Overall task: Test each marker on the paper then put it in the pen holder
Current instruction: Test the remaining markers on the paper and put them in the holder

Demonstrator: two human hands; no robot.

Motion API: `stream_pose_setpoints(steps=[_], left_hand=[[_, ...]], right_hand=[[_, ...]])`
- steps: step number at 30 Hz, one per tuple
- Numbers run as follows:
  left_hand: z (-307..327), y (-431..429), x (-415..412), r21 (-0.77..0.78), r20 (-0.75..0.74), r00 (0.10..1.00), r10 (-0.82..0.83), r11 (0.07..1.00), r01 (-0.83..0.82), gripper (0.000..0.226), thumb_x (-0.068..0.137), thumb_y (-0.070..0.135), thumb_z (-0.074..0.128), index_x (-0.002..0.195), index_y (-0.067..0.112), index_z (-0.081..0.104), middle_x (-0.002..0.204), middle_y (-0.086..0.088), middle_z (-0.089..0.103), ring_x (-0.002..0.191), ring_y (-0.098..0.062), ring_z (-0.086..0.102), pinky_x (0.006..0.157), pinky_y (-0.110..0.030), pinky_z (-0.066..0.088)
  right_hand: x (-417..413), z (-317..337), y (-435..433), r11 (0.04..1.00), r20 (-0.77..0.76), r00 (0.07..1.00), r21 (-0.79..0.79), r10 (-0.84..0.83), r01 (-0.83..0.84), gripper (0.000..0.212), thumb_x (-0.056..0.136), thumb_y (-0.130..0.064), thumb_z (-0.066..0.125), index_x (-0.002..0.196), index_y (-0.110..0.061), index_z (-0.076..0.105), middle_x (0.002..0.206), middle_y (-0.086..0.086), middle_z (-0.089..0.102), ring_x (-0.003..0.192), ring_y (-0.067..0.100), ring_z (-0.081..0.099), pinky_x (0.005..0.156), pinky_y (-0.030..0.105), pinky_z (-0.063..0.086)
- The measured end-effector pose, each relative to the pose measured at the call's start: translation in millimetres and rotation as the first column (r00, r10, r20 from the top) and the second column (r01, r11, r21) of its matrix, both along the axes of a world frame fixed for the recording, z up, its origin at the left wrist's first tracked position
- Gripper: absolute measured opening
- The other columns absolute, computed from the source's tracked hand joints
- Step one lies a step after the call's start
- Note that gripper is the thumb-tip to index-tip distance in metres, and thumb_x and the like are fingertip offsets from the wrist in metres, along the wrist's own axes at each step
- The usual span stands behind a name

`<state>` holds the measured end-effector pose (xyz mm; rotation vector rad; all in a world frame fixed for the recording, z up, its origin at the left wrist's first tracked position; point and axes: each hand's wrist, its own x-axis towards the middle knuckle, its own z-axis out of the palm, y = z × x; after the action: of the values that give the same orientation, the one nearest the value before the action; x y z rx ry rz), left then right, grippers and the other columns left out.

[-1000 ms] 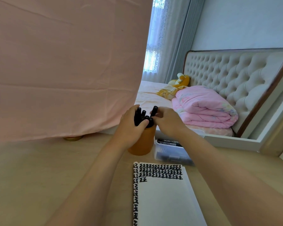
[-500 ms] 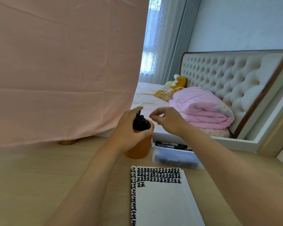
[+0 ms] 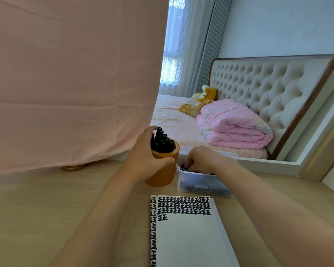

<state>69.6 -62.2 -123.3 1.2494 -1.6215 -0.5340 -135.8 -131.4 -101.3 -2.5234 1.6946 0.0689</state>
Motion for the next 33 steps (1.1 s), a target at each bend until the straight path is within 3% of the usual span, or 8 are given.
stream_pose_setpoints(steps=[4, 7, 12, 15, 20, 26, 29, 33], left_hand=[[1.9, 0.4, -1.2, 0.006, 0.009, 1.000, 0.011, 1.000, -0.011, 0.086, 0.065, 0.042, 0.086, 0.133, 0.044, 0.033, 0.127, 0.013, 0.049, 0.113, -0.011, 0.051, 0.090, -0.028, 0.044], [3.2, 1.3, -1.1, 0.014, 0.030, 0.999, 0.013, 1.000, -0.013, 0.090, 0.065, 0.044, 0.086, 0.136, 0.043, 0.030, 0.128, 0.013, 0.047, 0.116, -0.011, 0.050, 0.093, -0.030, 0.045], [15.9, 10.6, -3.0, -0.069, 0.193, 0.976, 0.098, 0.994, -0.086, 0.102, 0.067, 0.048, 0.084, 0.147, 0.035, 0.022, 0.144, 0.008, 0.027, 0.131, -0.012, 0.029, 0.105, -0.033, 0.036], [33.0, 21.3, -12.7, -0.254, 0.236, 0.956, 0.173, 0.961, -0.112, 0.086, 0.074, 0.046, 0.078, 0.144, 0.029, 0.031, 0.138, 0.007, 0.030, 0.127, -0.010, 0.025, 0.101, -0.026, 0.029], [49.4, 42.9, -32.8, -0.394, 0.350, 0.921, 0.172, 0.919, -0.022, 0.052, 0.085, 0.036, 0.069, 0.133, 0.027, 0.048, 0.126, 0.008, 0.039, 0.118, -0.007, 0.032, 0.098, -0.025, 0.032], [38.4, 70.7, -38.7, -0.325, 0.486, 0.868, 0.103, 0.943, 0.070, 0.036, 0.091, 0.027, 0.063, 0.127, 0.029, 0.056, 0.124, 0.011, 0.049, 0.115, -0.007, 0.040, 0.097, -0.026, 0.037], [26.7, 82.5, -27.8, -0.279, 0.560, 0.823, 0.093, 0.957, 0.082, 0.030, 0.089, 0.030, 0.065, 0.120, 0.031, 0.062, 0.116, 0.016, 0.055, 0.104, -0.006, 0.045, 0.085, -0.023, 0.039], [17.6, 99.7, -11.1, -0.210, 0.572, 0.818, 0.069, 0.976, 0.064, 0.018, 0.093, 0.030, 0.063, 0.111, 0.033, 0.066, 0.093, 0.020, 0.057, 0.086, -0.003, 0.051, 0.068, -0.018, 0.039]], right_hand=[[4.0, -2.2, -0.2, 1.000, -0.087, 0.996, -0.016, 0.011, -0.012, 0.013, 0.085, -0.023, 0.072, 0.096, -0.021, 0.079, 0.095, 0.002, 0.072, 0.083, 0.020, 0.066, 0.084, 0.035, 0.058], [-1.7, 4.8, 5.1, 0.998, -0.054, 0.998, -0.040, 0.042, -0.044, 0.012, 0.085, -0.028, 0.069, 0.093, -0.023, 0.078, 0.092, -0.001, 0.071, 0.083, 0.018, 0.064, 0.079, 0.032, 0.056], [-20.5, 27.2, 34.1, 0.974, 0.198, 0.976, -0.220, 0.093, -0.048, 0.009, 0.083, -0.032, 0.067, 0.091, -0.029, 0.063, 0.077, -0.013, 0.058, 0.071, 0.008, 0.055, 0.059, 0.023, 0.041], [-29.8, 32.8, 61.8, 0.952, 0.343, 0.930, -0.305, 0.128, -0.018, 0.014, 0.077, -0.024, 0.066, 0.088, -0.028, 0.058, 0.073, -0.013, 0.060, 0.068, 0.009, 0.058, 0.062, 0.026, 0.050], [-40.8, 33.0, 107.1, 0.941, 0.515, 0.849, -0.331, 0.120, 0.068, 0.023, 0.077, -0.013, 0.064, 0.088, -0.032, 0.058, 0.074, -0.016, 0.061, 0.068, 0.001, 0.057, 0.060, 0.014, 0.042], [-46.2, 20.6, 143.5, 0.959, 0.653, 0.743, -0.277, 0.143, 0.059, 0.022, 0.086, -0.010, 0.066, 0.086, -0.031, 0.060, 0.078, -0.014, 0.062, 0.072, 0.004, 0.058, 0.063, 0.013, 0.045], [-41.3, 11.4, 152.9, 0.976, 0.743, 0.657, -0.212, 0.127, 0.051, 0.020, 0.090, -0.014, 0.067, 0.086, -0.032, 0.060, 0.074, -0.016, 0.061, 0.068, 0.004, 0.056, 0.063, 0.015, 0.046], [-33.4, -0.3, 161.3, 0.981, 0.707, 0.700, -0.190, 0.104, 0.046, 0.016, 0.092, -0.022, 0.063, 0.096, -0.037, 0.056, 0.084, -0.015, 0.062, 0.073, 0.006, 0.057, 0.067, 0.024, 0.047]])
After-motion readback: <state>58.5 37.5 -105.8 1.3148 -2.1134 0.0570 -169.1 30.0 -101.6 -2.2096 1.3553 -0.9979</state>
